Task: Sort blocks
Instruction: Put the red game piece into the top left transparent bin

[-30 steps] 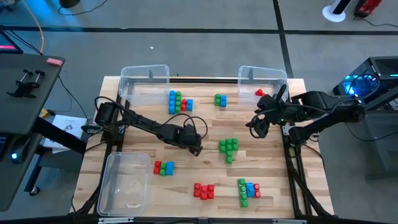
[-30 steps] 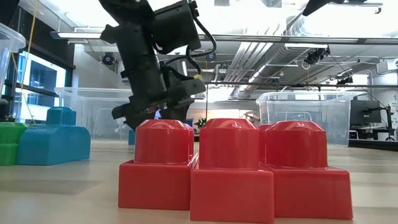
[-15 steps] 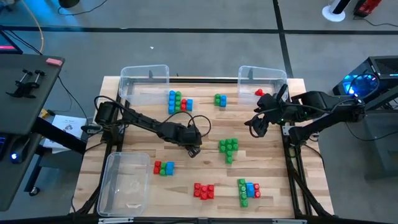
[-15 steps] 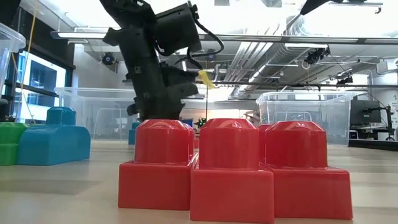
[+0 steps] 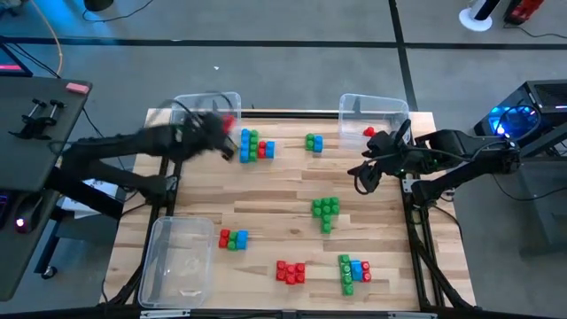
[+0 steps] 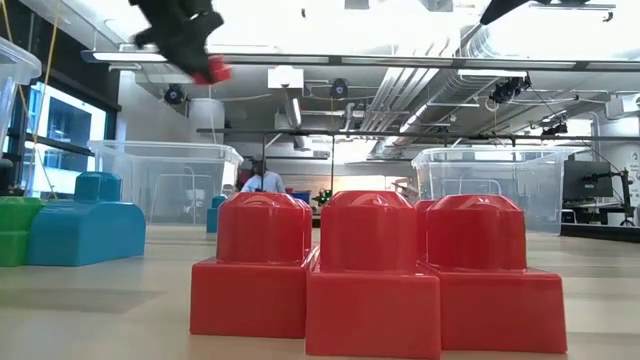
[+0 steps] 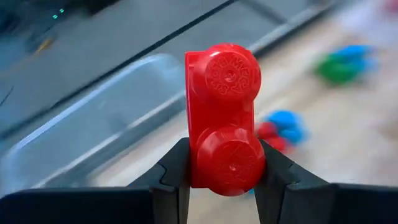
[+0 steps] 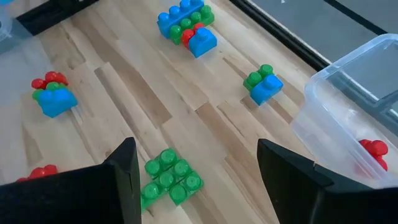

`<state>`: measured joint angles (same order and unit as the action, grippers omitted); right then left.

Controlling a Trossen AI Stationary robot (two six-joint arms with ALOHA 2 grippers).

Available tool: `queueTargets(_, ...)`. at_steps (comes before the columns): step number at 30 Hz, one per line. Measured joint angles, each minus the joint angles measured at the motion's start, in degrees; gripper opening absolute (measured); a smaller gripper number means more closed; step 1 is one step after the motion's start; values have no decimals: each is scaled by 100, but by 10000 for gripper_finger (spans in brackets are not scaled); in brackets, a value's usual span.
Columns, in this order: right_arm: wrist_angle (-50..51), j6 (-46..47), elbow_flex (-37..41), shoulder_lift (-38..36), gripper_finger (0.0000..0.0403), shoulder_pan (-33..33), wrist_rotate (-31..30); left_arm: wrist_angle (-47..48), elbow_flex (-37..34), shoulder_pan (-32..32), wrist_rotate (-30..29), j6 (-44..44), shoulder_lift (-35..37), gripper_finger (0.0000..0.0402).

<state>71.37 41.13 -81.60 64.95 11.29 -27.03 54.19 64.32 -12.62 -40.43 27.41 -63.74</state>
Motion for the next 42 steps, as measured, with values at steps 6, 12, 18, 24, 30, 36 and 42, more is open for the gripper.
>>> queueTargets(6, -182, -1, 0, 2, 208, 0, -64, 446, 0, -1795, 822, -228, 100, 140)
queueTargets(12, -313, 65, 0, 2, 208, 0, -80, 130, 0, -2346, 838, -723, -376, 216)
queueTargets(18, -313, 106, 0, 2, 208, 0, -77, 20, 0, -2393, 1729, -931, -419, 251)
queueTargets(24, -310, 98, 0, 4, 208, 0, -74, -1383, 6, -1370, 3522, -529, -48, 247)
queueTargets(30, -310, 89, 0, 4, 208, 0, -37, -1060, 8, 1065, 3438, -638, -299, 197)
queueTargets(36, -308, 85, 0, 4, 208, 0, -37, 76, 134, 2842, 3256, -1083, -1185, 28)
queueTargets(42, -310, -4, 0, 4, 208, 0, -100, 2026, 1370, 2815, 3872, -1412, -2742, 2)
